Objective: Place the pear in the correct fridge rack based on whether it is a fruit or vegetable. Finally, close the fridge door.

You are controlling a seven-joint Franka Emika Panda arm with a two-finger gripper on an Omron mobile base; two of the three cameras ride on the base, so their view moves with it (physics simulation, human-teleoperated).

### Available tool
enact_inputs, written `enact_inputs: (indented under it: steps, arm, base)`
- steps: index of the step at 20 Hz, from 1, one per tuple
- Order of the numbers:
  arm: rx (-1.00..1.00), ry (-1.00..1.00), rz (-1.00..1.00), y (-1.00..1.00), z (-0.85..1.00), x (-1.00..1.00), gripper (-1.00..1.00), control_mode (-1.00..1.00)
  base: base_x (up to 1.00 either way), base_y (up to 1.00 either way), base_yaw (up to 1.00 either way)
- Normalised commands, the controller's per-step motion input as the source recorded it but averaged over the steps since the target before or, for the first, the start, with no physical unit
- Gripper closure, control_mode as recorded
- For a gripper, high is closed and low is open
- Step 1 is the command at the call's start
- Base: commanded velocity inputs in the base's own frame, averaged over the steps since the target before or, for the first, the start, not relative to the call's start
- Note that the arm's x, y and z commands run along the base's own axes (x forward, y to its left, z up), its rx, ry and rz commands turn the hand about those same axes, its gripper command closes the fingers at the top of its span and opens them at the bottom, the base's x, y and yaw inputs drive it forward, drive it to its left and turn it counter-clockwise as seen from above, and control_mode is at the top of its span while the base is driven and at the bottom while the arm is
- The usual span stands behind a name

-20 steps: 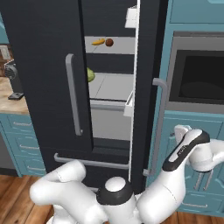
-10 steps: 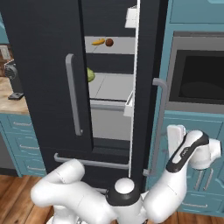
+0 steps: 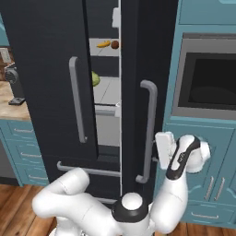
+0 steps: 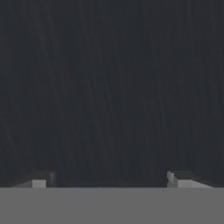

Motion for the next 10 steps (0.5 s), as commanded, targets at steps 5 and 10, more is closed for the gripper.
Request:
enact_inputs:
  steps: [5, 10]
  arm:
    - [0.00, -0.24, 0.08, 1.00, -0.02, 0.03, -1.00, -1.00]
    - [0.00, -0.30, -0.05, 0.87, 0.13, 0.25, -1.00, -1.00]
  base:
    - [0.00, 0.00, 0.00]
    - [0.00, 0.00, 0.00]
